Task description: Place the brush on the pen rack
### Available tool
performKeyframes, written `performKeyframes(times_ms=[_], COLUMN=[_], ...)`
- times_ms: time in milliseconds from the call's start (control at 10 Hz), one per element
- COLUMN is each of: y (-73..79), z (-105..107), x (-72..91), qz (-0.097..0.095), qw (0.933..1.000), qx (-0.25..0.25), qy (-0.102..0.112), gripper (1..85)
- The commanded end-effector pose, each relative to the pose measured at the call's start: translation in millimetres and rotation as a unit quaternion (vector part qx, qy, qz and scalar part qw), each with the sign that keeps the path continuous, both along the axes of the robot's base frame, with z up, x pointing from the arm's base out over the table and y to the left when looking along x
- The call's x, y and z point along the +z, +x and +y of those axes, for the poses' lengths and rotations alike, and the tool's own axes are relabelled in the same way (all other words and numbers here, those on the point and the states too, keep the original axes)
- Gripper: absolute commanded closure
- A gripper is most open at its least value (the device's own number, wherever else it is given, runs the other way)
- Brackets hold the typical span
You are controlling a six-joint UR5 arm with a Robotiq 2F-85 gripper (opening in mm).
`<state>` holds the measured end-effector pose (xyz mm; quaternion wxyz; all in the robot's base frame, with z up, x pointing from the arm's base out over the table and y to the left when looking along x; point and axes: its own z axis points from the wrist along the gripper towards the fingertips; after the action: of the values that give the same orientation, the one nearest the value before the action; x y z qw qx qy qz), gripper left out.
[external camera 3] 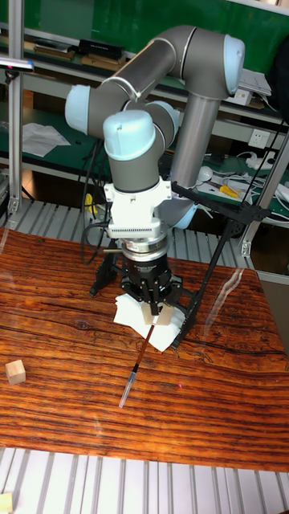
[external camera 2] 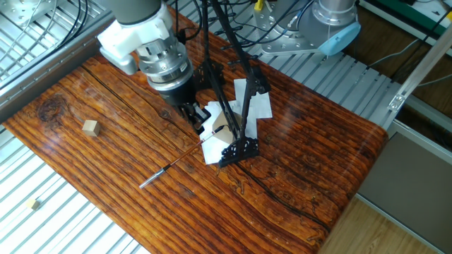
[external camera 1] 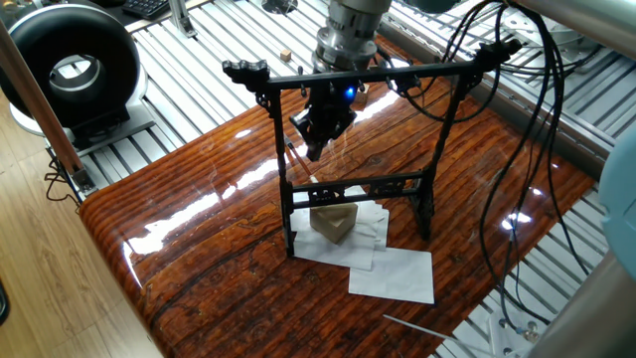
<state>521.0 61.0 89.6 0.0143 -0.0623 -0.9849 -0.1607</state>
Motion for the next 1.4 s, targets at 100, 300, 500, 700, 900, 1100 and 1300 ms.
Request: performKeyframes(times_ms=[100, 300, 500, 700, 900, 1100, 1300], y=[9.1, 10.8, 9.2, -11.5, -34.7, -43.8, -40.2], z=[-4, -4, -3, -2, -1, -2, -1], x=[-13.0, -15.7, -13.9, -12.3, -10.3, -9.2, -9.5], qz=[-0.034, -0.039, -0.035, 0.003, 0.042, 0.058, 0.051], qw=[0.9994, 0.9992, 0.9994, 0.9999, 0.9984, 0.9973, 0.9977], qx=[0.0, 0.0, 0.0, 0.014, 0.039, 0.044, 0.045], qy=[-0.008, -0.01, -0.007, -0.003, 0.001, 0.001, 0.002], gripper=[82.3, 82.7, 83.3, 83.3, 84.0, 84.0, 84.3])
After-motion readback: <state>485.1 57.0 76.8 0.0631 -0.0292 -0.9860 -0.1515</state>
